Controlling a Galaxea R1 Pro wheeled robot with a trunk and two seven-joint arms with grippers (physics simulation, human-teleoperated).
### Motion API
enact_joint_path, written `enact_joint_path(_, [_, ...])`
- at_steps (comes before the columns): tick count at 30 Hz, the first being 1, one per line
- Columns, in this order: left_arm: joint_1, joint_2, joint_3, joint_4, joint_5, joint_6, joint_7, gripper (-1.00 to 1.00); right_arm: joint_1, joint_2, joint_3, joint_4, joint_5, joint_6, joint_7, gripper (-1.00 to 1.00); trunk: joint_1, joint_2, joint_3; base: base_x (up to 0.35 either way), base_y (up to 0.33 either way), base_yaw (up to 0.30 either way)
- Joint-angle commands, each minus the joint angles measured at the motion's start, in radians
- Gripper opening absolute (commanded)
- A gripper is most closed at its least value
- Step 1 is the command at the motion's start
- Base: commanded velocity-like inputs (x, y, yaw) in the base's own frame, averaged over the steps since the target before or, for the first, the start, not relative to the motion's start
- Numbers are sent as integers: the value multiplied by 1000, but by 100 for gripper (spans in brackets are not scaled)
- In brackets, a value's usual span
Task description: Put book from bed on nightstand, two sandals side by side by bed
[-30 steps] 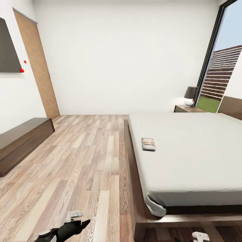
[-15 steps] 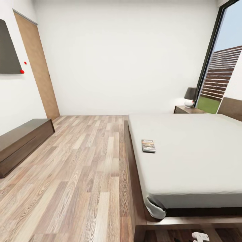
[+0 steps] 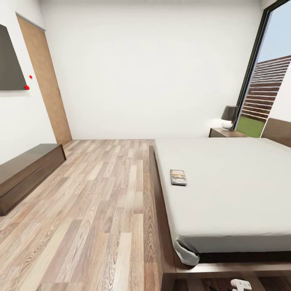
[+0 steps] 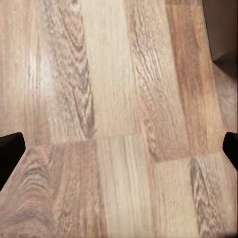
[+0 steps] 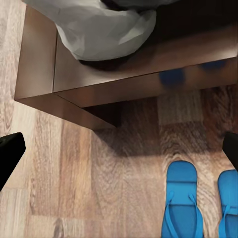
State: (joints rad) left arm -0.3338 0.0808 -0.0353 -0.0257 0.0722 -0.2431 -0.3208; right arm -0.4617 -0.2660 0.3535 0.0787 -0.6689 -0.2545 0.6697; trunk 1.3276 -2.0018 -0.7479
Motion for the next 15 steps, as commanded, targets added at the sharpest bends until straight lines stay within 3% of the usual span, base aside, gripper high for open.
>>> enact_joint_path(1, [-1,-1,-4,1,8,-2,-4,100,-2,1,9,4,-7,-6,5,100,-4,7,2,0,0,0])
enact_joint_path(15, [-1,-7,-5,0,8,-2,-4,100,-2,1,9,4,-6,-6,5,100,-58,105,46,0,0,0])
